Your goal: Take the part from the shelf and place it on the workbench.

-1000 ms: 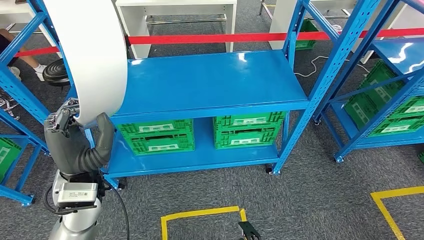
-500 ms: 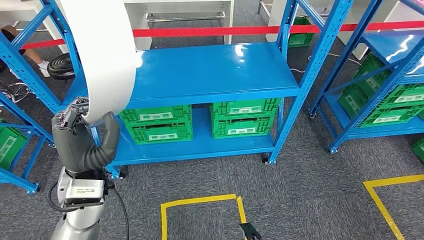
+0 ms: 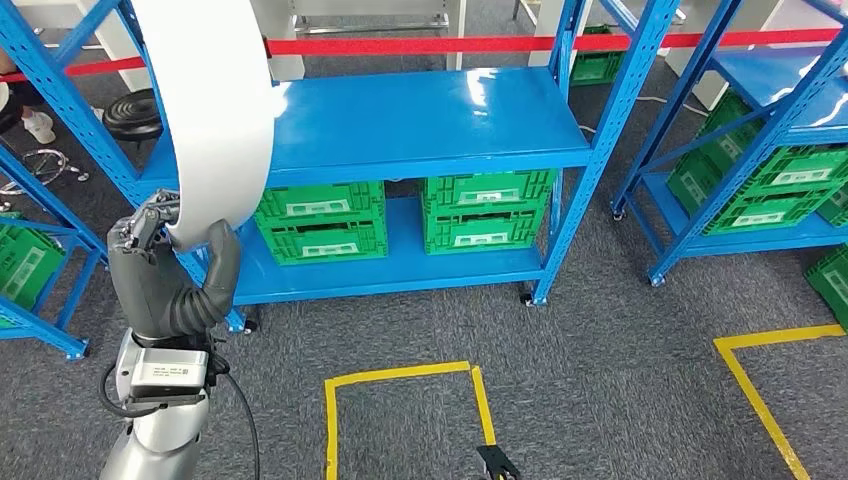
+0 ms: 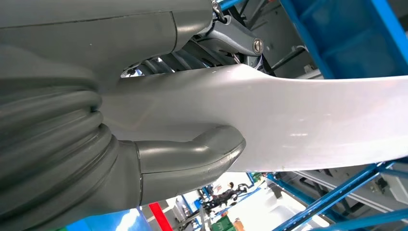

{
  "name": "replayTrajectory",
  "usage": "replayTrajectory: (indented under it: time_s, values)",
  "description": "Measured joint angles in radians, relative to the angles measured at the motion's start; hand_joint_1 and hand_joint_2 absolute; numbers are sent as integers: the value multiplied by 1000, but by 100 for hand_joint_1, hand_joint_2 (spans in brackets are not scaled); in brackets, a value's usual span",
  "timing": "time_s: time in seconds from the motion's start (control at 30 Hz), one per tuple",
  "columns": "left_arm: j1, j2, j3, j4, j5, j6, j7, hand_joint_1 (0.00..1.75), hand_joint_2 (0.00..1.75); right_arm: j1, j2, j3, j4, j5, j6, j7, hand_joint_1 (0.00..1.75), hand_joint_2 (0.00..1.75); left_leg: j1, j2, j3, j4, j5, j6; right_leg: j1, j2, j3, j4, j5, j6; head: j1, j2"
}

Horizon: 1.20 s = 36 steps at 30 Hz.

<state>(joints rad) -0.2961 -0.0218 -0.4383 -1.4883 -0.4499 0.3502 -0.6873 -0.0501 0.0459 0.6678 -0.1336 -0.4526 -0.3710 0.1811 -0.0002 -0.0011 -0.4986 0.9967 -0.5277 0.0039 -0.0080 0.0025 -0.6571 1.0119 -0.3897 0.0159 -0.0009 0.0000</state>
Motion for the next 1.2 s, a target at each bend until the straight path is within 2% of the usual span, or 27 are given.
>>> replayTrajectory:
  time_s: [0.03, 0.07, 0.13, 0.17, 0.2, 0.23, 0.27, 0.3, 0.37, 0.4, 0.43, 0.5, 0.53, 0.6, 0.67, 0.7, 0.73, 0.77, 0.8, 0.83, 0.9, 0.93, 1.0, 1.03, 1.07, 1.13, 1.2]
  values:
    - [0, 0, 0, 1, 2, -1, 0, 175, 175, 2, 0, 1, 0, 3, 2, 0, 0, 0, 1, 2, -9, -2, 11, 10, -1, 1, -9, 16, -23, 6, 1, 0]
    - [1, 0, 0, 2, 3, -1, 1, 175, 175, 3, 0, 2, 0, 6, 6, 0, 0, 0, 2, 4, -22, -3, 24, 17, -2, 1, -23, 52, -66, 10, 2, 0]
    - [5, 0, 0, 2, 5, -1, 1, 175, 175, 3, -1, 4, 0, 11, 13, 4, 0, 0, 1, 5, -52, 1, 50, 25, -2, 1, -56, 177, -173, 16, 4, 0]
    - [9, 0, 0, 3, 5, -1, 1, 175, 175, 3, -1, 4, 0, 12, 16, 6, 0, 0, -1, 6, -69, 3, 62, 26, -2, 1, -66, 241, -203, 18, 5, 0]
    - [12, 1, 0, 4, 5, -1, 1, 175, 175, 3, -2, 4, 0, 13, 17, 6, 0, 0, -3, 6, -87, 6, 73, 26, -1, 1, -65, 282, -206, 17, 5, 0]
    - [15, 1, 0, 5, 5, -1, 1, 175, 175, 3, -2, 4, 0, 13, 18, 7, 0, 0, -4, 7, -103, 10, 83, 26, -1, 1, -49, 290, -189, 15, 5, 0]
    - [17, 2, 0, 6, 5, -1, 1, 175, 175, 3, -2, 4, 0, 13, 18, 9, 0, 0, -6, 7, -120, 15, 92, 25, 1, 1, -13, 261, -161, 11, 5, 0]
    - [17, 2, 0, 6, 5, -1, 1, 175, 175, 2, -3, 5, 0, 13, 18, 12, 0, 0, -6, 7, -134, 20, 101, 23, 3, 1, 39, 200, -141, 5, 5, 0]
    - [18, 2, 0, 5, 5, -1, 0, 175, 175, -1, -5, 5, 0, 12, 19, 22, 0, 0, -8, 6, -153, 27, 117, 16, 11, 0, 143, 56, -147, -8, 5, 0]
    - [18, 2, 0, 4, 5, -1, 0, 175, 175, -2, -6, 5, 0, 11, 22, 25, 0, 0, -7, 7, -156, 28, 125, 11, 15, 1, 172, 8, -159, -14, 6, 0]
    - [18, 2, 0, 3, 5, -1, 0, 175, 175, -2, -7, 5, 0, 6, 31, 27, 0, 0, -6, 7, -157, 25, 135, 4, 19, 1, 181, -13, -165, -19, 7, 0]
    - [19, 4, 1, -1, 5, -1, 0, 175, 175, -2, -9, 4, 0, -13, 61, 27, 0, 0, -5, 6, -161, 21, 147, -8, 17, -1, 169, -20, -147, -30, 10, 0]
    - [21, 6, 2, -5, 5, 0, 0, 175, 175, -3, -11, 3, 0, -24, 76, 28, 0, 0, -4, 4, -168, 29, 135, -14, 14, -2, 160, -22, -136, -36, 9, 0]
    - [31, 13, 6, -16, 6, 9, -1, 175, 175, -5, -16, 1, 0, -30, 92, 31, 0, 0, 0, 2, -192, 96, 56, -27, 8, -7, 136, -27, -114, -46, 7, 0]
    - [54, 23, 15, -36, 13, 24, -7, 175, 175, -5, -21, 5, 0, 0, 99, 35, 0, 0, 6, 2, -218, 216, -24, -39, 6, -12, 112, -27, -95, -48, 4, 0]
    - [67, 27, 20, -47, 17, 30, -9, 175, 175, -5, -24, 12, 0, 23, 103, 36, 0, 0, 9, 2, -224, 266, -31, -44, 5, -18, 100, -26, -86, -47, 4, 0]
    - [75, 32, 24, -55, 21, 33, -11, 175, 175, -5, -26, 22, 0, 44, 107, 37, 0, 0, 12, 2, -220, 293, -15, -47, 4, -25, 88, -24, -78, -45, 3, 0]
    - [79, 35, 28, -62, 23, 34, -11, 175, 175, -5, -28, 33, 0, 58, 107, 38, 0, 0, 14, 4, -201, 288, 16, -50, 3, -35, 76, -21, -71, -41, 3, 0]
    - [79, 37, 30, -67, 23, 35, -11, 175, 175, -6, -31, 43, 1, 65, 106, 37, 0, 0, 15, 11, -164, 248, 43, -51, 2, -45, 66, -17, -65, -37, 3, 0]
    - [77, 39, 32, -72, 22, 34, -11, 175, 175, -6, -37, 50, 1, 65, 105, 37, 0, 0, 14, 27, -113, 183, 49, -52, 2, -56, 57, -12, -60, -32, 2, 0]
    - [69, 39, 35, -81, 21, 33, -12, 175, 175, -6, -51, 57, 1, 62, 103, 37, 0, 0, 8, 54, -28, 56, 22, -40, 4, -76, 48, -3, -53, -20, 1, 0]
    - [66, 39, 39, -85, 20, 30, -12, 175, 175, -7, -60, 59, 1, 61, 104, 37, 0, 0, 3, 57, -12, 22, 4, -31, 5, -84, 46, -1, -50, -14, 1, 0]
    - [67, 38, 48, -96, 17, 20, -9, 175, 175, -10, -77, 63, 2, 63, 107, 37, 0, 0, 1, 42, -19, 8, 3, -6, 4, -98, 45, 2, -46, 0, 1, 0]
    - [68, 38, 53, -102, 14, 15, -7, 175, 175, -11, -85, 66, 2, 66, 108, 37, 0, 0, 1, 34, -24, 8, 8, 4, 1, -89, 41, 12, -55, 6, 1, 0]
    - [67, 37, 57, -107, 12, 10, -4, 175, 175, -12, -91, 69, 2, 69, 110, 37, 0, 0, 2, 27, -27, 7, 14, 13, -1, -71, 29, 40, -77, 11, 2, 0]
    - [67, 35, 60, -114, 8, 4, 0, 175, 175, -12, -101, 75, 2, 72, 114, 37, 0, 0, 2, 10, -38, 8, 27, 23, -3, -26, -20, 158, -151, 18, 4, 0]
    - [69, 33, 60, -115, 7, 1, 1, 175, 175, -9, -106, 79, 2, 74, 118, 37, 0, 0, -3, -11, -52, 11, 37, 28, 0, -11, -67, 279, -204, 15, 6, 0]
